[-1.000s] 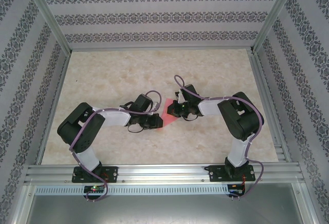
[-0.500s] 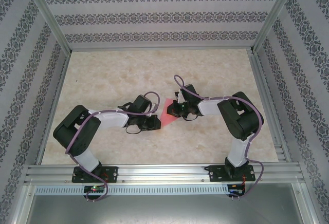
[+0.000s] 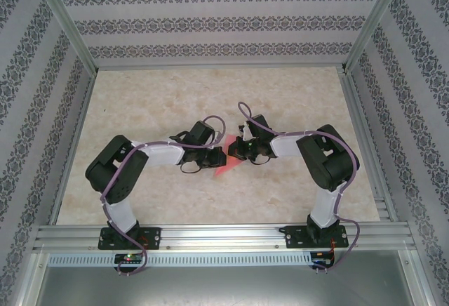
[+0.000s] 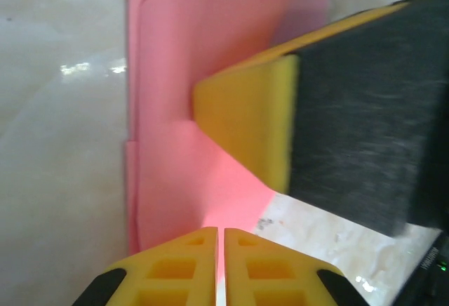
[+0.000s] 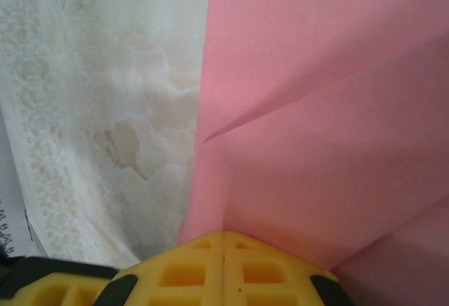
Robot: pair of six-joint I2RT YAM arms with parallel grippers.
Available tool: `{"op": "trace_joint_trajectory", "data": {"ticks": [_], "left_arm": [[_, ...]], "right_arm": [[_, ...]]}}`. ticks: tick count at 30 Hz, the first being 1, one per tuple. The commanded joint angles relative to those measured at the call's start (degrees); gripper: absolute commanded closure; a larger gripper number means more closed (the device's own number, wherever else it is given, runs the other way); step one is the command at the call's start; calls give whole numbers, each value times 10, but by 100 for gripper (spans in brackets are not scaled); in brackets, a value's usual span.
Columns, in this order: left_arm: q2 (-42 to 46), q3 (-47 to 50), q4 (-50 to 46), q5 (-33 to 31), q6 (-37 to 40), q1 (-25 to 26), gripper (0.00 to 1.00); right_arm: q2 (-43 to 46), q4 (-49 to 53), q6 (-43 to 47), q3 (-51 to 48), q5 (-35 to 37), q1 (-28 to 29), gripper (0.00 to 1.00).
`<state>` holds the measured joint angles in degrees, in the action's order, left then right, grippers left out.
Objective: Fold a paper plane with a square sheet of paper (pick it up from the middle)
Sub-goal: Fourth fold the wing at the center of the table.
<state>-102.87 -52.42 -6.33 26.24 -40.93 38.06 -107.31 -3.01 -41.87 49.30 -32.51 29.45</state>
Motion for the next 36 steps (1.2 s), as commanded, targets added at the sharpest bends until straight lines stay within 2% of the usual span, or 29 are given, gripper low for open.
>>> {"op": "trace_joint_trajectory", "data": {"ticks": [1,8,15,23,30,36], "left_arm": [[-16,-15,-8,-14,9,7,89],[-16,17,-41,-11,22,8,90],[18,58,-94,-6,58,12,94],[56,109,-105,-6,66,19,96],[117,114,-122,-36,70,21,97],[178,97,-57,-91,33,20,96]], "right_arm": [[-53,81,13,-26,72,1,97],[-54,88,13,-27,76,2,97],[-57,91,13,-26,80,1,97],[-67,94,13,-25,78,2,97],[-74,89,16,-21,80,2,97],[-80,80,7,-9,81,4,97]]}}
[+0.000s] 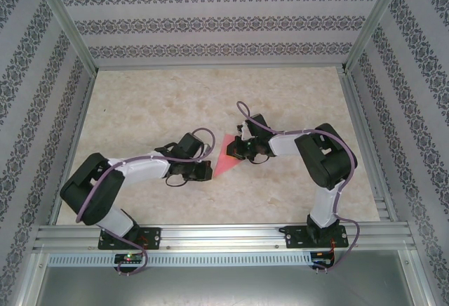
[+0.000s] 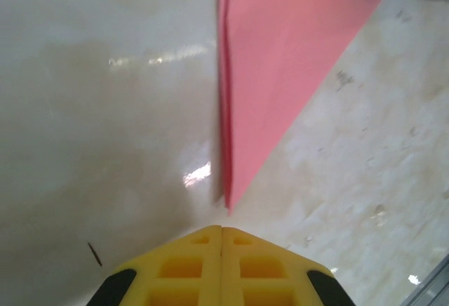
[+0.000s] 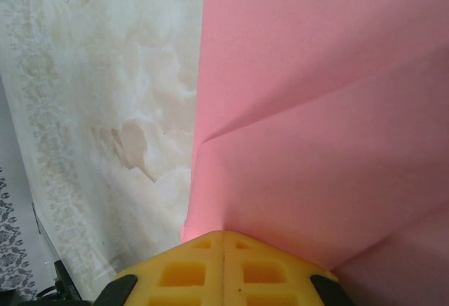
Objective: Fold a paper plane with a square sheet of paper (pick it up from the middle)
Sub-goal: Fourth fold the wing at the center of the table.
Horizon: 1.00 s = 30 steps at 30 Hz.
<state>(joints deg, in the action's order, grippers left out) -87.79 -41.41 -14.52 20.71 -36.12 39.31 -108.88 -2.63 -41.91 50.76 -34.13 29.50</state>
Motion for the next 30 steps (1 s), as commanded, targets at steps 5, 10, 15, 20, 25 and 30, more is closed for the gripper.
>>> {"op": "trace_joint_trajectory", "data": {"ticks": [5,10,15,20,25,30], "left_arm": [[11,-16,134,-49,-51,8,97],[-56,-41,185,-30,-73,8,100],[-96,-66,156,-43,-53,7,100],[-122,-60,154,-45,-50,7,100],[-126,-45,144,-49,-45,8,100],[-123,-19,135,-53,-45,8,100]], "right_arm": [[-75,69,8,-17,98,5,97],[-76,68,6,-24,75,4,97],[-60,70,6,-35,75,4,97],[-44,63,9,-38,64,6,97],[-20,56,11,-40,62,10,97],[11,47,17,-30,57,10,97]]}}
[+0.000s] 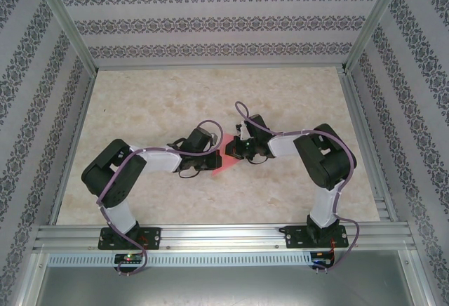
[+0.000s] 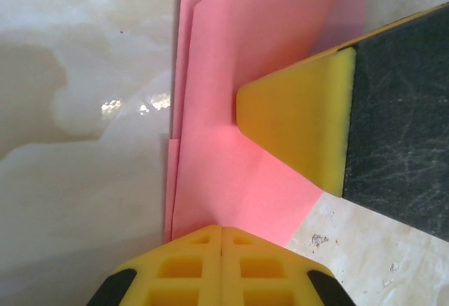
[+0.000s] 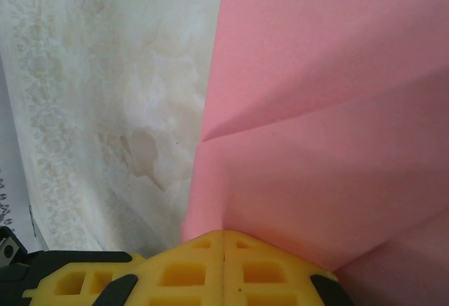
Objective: Fold a paper plane with a square sheet of paper (pick it up from the middle)
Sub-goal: Fourth fold the wing at the center of the table.
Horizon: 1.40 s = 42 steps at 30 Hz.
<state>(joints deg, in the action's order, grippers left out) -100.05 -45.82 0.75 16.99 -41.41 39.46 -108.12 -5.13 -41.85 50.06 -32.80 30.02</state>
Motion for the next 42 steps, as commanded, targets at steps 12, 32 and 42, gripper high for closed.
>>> {"op": "trace_joint_trajectory", "data": {"ticks": [12,32,42], "left_arm": [[34,71,-35,-1,24,6,100],[41,71,-72,0,28,6,100],[34,81,-112,1,36,6,100]], "right_arm": [[82,32,13,-23,36,35,96],[4,39,27,-9,40,37,96],[-16,41,27,20,67,-36,96]]}}
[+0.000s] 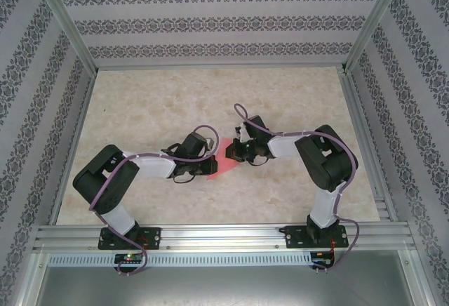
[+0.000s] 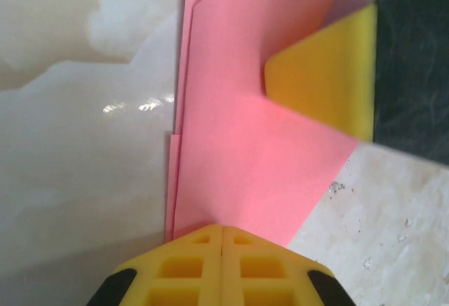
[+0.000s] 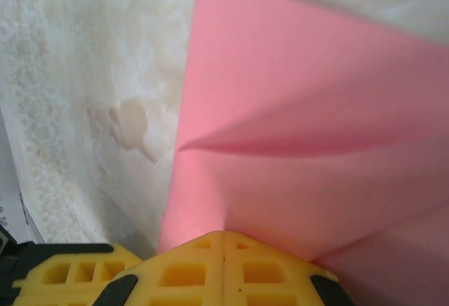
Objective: Fold a paper plane with a square sheet of paper (pick it up from the middle)
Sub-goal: Fourth fold the wing at the center of the table.
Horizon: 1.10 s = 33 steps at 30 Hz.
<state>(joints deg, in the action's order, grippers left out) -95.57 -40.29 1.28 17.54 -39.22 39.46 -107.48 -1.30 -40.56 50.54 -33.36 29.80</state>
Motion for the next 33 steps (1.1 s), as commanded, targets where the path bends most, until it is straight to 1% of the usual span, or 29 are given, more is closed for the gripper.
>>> {"op": "trace_joint_trajectory", "data": {"ticks": [1,11,15,18,20,22,25,28,33], "left_arm": [[-13,29,-116,-3,14,5,100],[-11,41,-108,1,11,6,100],[-13,40,-105,3,13,6,100],[-15,34,-104,5,14,5,100],[-15,30,-104,5,15,6,100],[-17,26,-104,5,14,6,100],[-21,22,-100,8,13,6,100],[-23,20,-98,10,13,6,100],[-25,18,-97,10,10,6,100]], "right_arm": [[-27,5,15,20,76,-40,96],[-58,5,28,44,81,-126,96],[-54,10,33,58,75,-139,96],[-19,5,28,57,54,-136,96],[25,1,29,44,50,-124,95],[63,12,34,31,62,-105,95],[98,32,37,12,79,-70,95],[106,25,20,-6,81,-34,94],[81,8,1,-3,78,33,95]]}}
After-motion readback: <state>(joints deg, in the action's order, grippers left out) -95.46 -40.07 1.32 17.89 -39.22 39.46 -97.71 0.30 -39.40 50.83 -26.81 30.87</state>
